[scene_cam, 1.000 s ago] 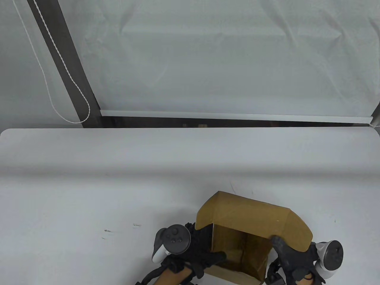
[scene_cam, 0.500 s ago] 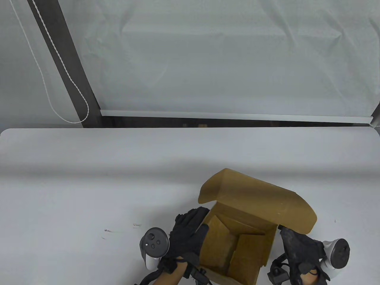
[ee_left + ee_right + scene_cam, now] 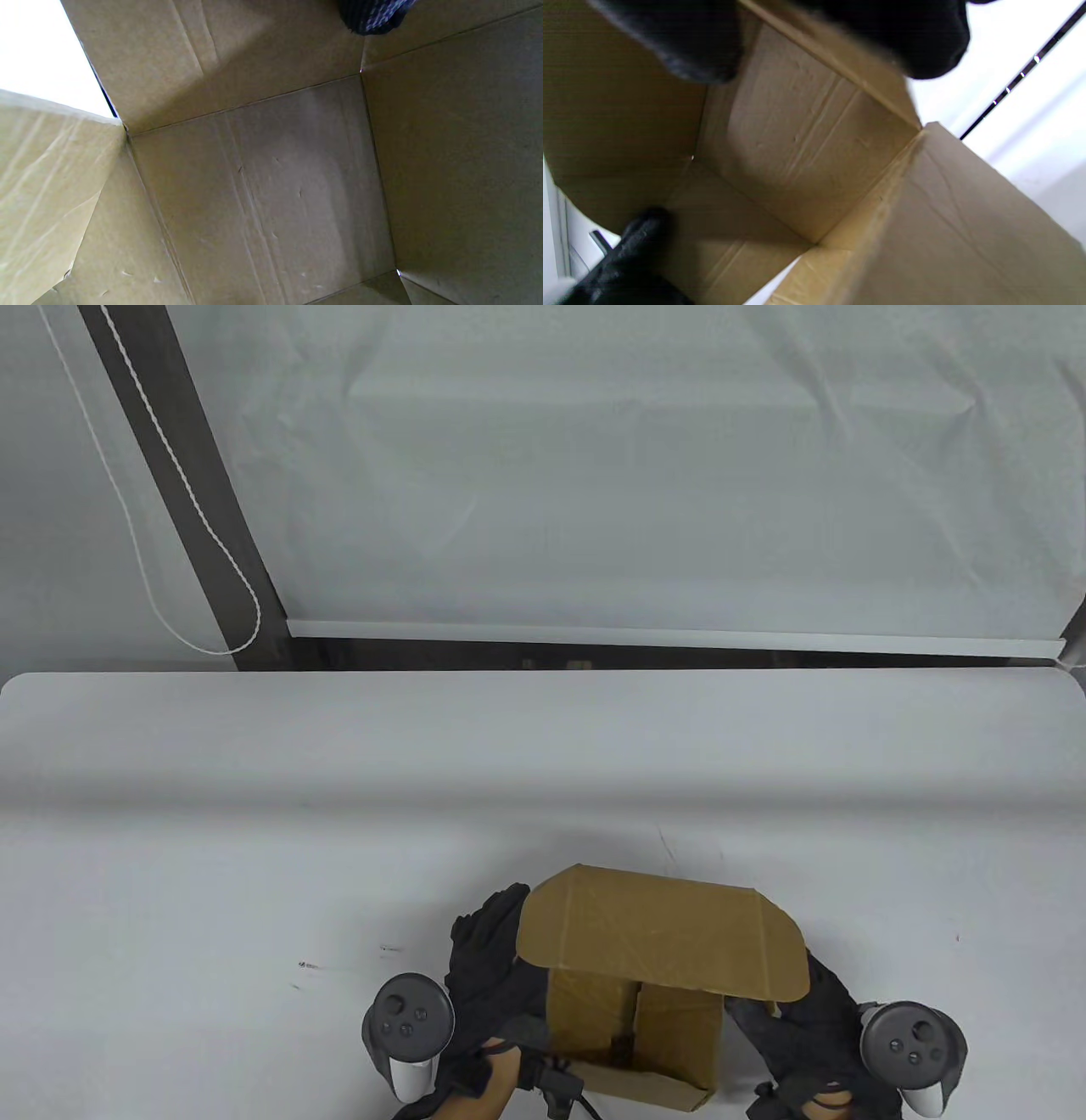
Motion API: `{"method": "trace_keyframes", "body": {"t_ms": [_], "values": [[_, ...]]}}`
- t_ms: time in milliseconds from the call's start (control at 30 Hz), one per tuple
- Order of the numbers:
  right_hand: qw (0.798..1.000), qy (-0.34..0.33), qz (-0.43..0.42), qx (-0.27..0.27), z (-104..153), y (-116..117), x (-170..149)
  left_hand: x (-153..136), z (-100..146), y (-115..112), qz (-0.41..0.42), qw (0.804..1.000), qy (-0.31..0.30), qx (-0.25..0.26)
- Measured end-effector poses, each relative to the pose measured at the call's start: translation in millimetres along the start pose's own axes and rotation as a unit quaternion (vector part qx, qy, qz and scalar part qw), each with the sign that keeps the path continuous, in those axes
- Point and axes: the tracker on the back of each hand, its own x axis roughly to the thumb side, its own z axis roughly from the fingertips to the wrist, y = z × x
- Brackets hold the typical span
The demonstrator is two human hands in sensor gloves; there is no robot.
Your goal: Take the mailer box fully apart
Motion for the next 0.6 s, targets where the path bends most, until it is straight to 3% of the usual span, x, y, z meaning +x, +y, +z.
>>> {"method": "trace_keyframes", "body": {"t_ms": [100,200,333,433,500,600], "values": [[0.996,0.01,-0.047,-0.08,-2,-19,-8,-3,-3,8,0.045,0.999,0.004,-0.016],[0.988,0.019,-0.131,-0.076,-5,-32,-17,-10,-7,13,0.106,0.993,0.017,-0.043],[0.987,0.033,-0.133,-0.082,-7,-37,-28,-21,-8,6,0.117,0.992,0.038,-0.04],[0.971,0.085,-0.174,-0.137,-5,-47,-43,-24,-1,-8,0.07,0.992,0.092,-0.041],[0.953,0.134,-0.214,-0.169,-2,-56,-62,-27,3,-23,-0.005,0.979,0.137,-0.147],[0.922,0.187,-0.288,-0.178,4,-59,-86,-23,6,-45,-0.069,0.959,0.113,-0.25]]}}
